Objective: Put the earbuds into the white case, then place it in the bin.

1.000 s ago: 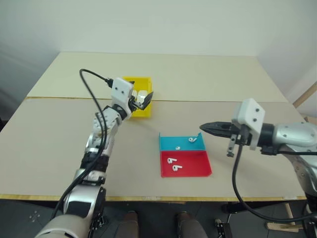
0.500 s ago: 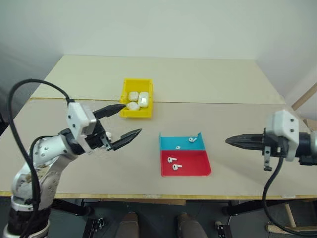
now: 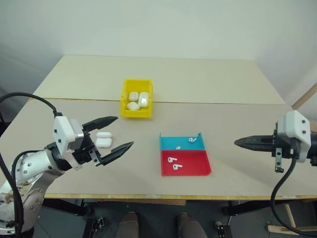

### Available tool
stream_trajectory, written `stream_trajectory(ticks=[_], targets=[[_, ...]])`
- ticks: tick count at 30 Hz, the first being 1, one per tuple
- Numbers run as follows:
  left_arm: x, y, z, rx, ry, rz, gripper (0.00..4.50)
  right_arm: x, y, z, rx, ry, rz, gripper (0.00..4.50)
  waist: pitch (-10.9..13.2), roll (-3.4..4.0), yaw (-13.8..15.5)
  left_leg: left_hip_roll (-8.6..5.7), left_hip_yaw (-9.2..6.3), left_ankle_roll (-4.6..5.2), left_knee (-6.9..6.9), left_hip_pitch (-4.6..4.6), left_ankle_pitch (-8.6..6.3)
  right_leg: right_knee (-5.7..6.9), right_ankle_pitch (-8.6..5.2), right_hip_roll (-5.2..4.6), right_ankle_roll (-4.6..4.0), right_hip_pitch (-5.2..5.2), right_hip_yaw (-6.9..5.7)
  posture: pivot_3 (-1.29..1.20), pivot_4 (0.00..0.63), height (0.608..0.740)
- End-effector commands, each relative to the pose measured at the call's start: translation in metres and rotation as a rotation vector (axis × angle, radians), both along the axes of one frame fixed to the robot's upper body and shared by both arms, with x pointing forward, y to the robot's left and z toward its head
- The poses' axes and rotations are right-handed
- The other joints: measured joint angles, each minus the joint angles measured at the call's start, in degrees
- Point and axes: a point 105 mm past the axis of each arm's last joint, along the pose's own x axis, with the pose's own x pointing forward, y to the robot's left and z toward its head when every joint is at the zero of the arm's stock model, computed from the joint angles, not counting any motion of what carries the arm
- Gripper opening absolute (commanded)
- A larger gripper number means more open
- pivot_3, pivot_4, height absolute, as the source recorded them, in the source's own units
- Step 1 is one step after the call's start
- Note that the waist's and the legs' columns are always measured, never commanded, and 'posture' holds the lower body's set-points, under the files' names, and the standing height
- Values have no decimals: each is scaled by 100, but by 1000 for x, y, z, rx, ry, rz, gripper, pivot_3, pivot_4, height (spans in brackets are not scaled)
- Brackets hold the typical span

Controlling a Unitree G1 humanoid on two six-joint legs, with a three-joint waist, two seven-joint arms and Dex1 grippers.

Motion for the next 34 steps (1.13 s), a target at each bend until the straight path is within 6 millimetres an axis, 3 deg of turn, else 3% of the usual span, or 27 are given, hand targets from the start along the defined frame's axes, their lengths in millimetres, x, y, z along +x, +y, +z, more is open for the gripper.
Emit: stream_trajectory(ticks=[1,34], targets=[[-5,0,8,8,-38,-18,4487,-2,0,12,-15,-62,4,0,0,0,1,0,0,0,-1,-1,0,-2,0,0,0,0,0,0,150,740],[-11,-4,1,47,-26,-59,4487,-2,-1,8,-40,-62,15,0,0,0,-1,2,4,1,-4,-2,-1,-8,-1,0,1,-1,2,0,150,740]])
